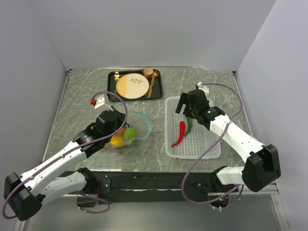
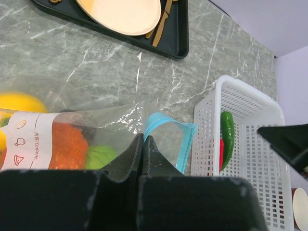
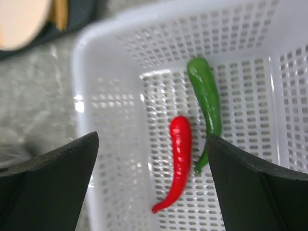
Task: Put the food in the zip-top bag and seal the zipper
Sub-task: Pick up the fake vegetable from the bin.
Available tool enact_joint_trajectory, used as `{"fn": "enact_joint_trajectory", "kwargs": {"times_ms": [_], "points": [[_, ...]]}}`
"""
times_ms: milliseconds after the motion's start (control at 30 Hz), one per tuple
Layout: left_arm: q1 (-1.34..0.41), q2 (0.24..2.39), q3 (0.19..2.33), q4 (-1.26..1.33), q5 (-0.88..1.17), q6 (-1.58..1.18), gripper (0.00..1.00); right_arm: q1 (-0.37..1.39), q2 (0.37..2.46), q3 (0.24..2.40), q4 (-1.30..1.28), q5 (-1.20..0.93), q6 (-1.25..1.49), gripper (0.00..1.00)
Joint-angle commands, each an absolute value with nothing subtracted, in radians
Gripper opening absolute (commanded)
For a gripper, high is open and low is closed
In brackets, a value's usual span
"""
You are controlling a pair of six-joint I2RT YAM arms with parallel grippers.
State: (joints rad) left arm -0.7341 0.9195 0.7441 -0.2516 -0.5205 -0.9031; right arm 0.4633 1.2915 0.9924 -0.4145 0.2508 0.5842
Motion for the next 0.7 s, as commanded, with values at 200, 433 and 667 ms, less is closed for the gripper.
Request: {"fn": "enact_joint_trajectory", "kwargs": {"times_ms": [200, 433, 667], "points": [[-0.729, 0.939, 0.744, -0.209, -0.522, -0.905, 0.01, 0.456, 1.336, 0.847, -0.396, 0.092, 0.575, 0.7], [-0.73, 0.957, 0.747, -0.202, -0.517, -0.903, 0.01, 0.457, 1.391, 0.801, -0.364, 0.005, 0.569, 0.62], [-0.73, 0.959, 0.738, -0.175, -0.497, -0.894, 0.01, 0.462, 1.408, 0.772, -0.347, -0.025, 0.577, 0.6]]}}
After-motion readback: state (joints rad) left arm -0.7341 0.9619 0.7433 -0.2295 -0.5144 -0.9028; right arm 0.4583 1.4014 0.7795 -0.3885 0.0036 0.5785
